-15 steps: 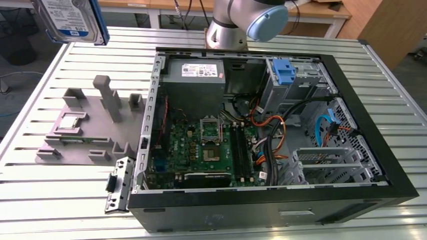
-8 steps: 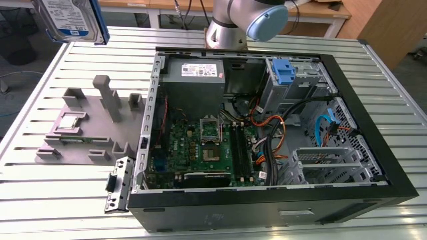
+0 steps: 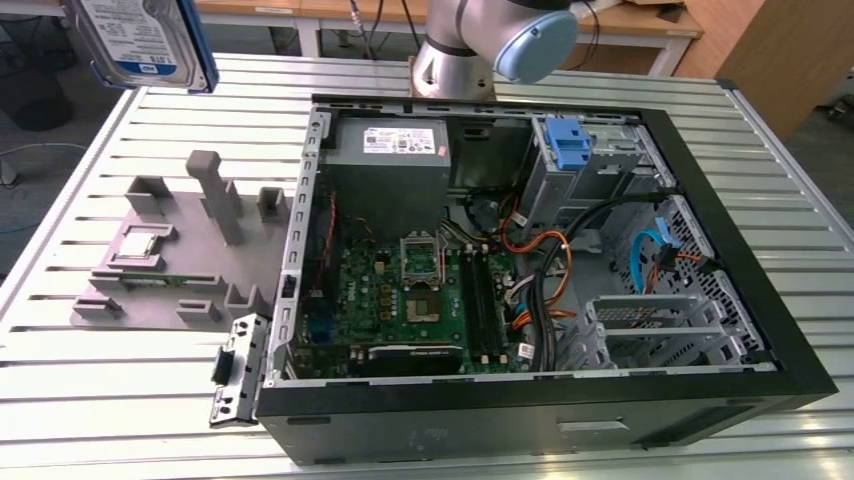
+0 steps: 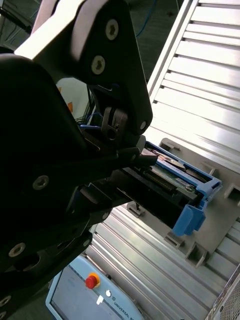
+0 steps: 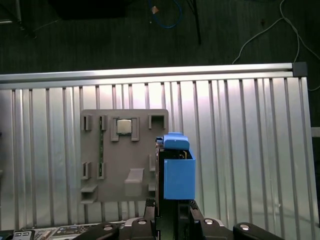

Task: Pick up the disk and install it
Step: 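Pick up the disk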

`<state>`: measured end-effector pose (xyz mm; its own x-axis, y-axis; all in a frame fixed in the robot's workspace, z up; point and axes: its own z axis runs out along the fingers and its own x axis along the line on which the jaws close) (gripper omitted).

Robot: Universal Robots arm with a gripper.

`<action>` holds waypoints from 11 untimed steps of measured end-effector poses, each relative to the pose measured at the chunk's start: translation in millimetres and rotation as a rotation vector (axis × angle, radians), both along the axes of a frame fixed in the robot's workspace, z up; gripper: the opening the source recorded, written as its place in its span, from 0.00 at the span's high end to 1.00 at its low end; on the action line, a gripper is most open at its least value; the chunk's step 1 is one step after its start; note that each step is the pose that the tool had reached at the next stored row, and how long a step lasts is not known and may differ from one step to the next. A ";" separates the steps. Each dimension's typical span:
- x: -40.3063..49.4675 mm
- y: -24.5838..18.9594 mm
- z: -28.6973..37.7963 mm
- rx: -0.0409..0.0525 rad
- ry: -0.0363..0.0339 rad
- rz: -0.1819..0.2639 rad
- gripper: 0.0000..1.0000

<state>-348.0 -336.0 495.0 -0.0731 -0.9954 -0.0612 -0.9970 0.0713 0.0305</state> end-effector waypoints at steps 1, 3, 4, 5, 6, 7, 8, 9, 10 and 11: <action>0.1 -1.2 0.0 0.0000 0.0001 0.000 0.65; 0.5 -3.8 0.0 0.0000 0.0002 0.000 0.65; 0.6 -5.4 0.0 0.0000 0.0002 0.000 0.65; 0.8 -6.7 0.0 0.0000 0.0002 0.000 0.65; 0.9 -7.7 -0.1 0.0000 0.0001 0.000 0.65; 1.0 -8.3 -0.2 0.0000 0.0000 0.000 0.65; 1.6 -8.4 -0.2 0.0001 -0.0001 0.000 0.65; 2.1 -8.5 -0.1 0.0000 0.0001 0.000 0.65; 2.9 -8.5 -0.1 -0.0001 0.0002 0.000 0.65; 4.2 -8.5 -0.2 0.0000 0.0000 0.000 0.65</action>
<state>-343.8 -344.5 494.8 -0.0735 -0.9954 -0.0612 -0.9970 0.0718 0.0306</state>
